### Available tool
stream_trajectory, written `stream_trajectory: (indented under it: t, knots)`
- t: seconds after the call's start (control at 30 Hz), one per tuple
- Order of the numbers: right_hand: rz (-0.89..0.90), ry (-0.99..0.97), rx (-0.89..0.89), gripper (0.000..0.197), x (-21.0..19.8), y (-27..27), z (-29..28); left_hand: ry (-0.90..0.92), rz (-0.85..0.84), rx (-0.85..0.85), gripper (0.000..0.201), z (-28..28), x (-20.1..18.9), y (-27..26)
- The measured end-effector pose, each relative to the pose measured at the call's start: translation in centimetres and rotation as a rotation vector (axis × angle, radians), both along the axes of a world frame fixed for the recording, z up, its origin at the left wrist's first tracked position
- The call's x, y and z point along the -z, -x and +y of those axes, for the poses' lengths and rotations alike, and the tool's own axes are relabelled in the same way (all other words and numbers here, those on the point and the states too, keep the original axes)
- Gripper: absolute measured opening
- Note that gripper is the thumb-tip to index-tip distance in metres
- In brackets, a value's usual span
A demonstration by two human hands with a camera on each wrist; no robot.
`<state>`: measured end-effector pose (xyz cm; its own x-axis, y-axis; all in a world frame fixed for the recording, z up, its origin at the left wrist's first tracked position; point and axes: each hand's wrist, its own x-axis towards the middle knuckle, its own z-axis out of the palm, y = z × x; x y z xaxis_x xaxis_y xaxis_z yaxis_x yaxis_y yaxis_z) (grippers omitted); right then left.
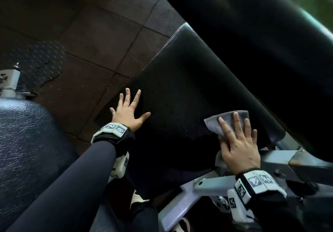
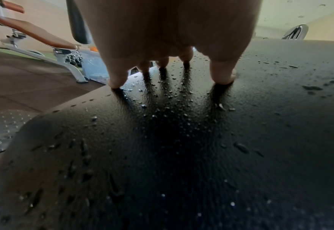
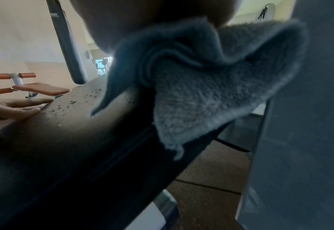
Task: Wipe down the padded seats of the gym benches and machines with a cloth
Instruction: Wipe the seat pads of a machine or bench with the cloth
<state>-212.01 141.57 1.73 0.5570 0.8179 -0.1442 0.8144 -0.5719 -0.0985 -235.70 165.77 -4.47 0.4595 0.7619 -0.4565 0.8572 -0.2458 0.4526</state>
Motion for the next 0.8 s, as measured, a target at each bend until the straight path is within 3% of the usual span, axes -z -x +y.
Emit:
stream_trajectory:
  t: [0.2,0.33,0.47,0.57,0.7,0.8]
  knots:
    - [-0.017,0.056,-0.003,0.058,-0.1,0.1,5.1,0.024,0.039,0.026,0.086,0.3,0.2,-0.2]
    - [-0.08,0.006,-0.154,0.055,1.2,3.0,7.3,0.036,0.052,0.033,0.086,0.3,0.1,-0.2]
    - [-0.123,0.004,-0.47,0.06,3.5,6.5,4.6,0.036,0.053,0.035,0.086,0.3,0.1,-0.2]
    - [-0.145,0.011,-0.572,0.07,4.1,6.6,-0.3,0.034,0.052,0.036,0.086,0.4,0.0,-0.2]
    - [-0.161,0.101,-0.426,0.089,3.0,3.9,-4.3,0.026,0.053,0.035,0.086,0.3,0.0,-0.2]
    - [-0.153,0.084,-0.219,0.09,1.5,1.3,-3.9,0.023,0.057,0.036,0.087,0.3,0.0,-0.2]
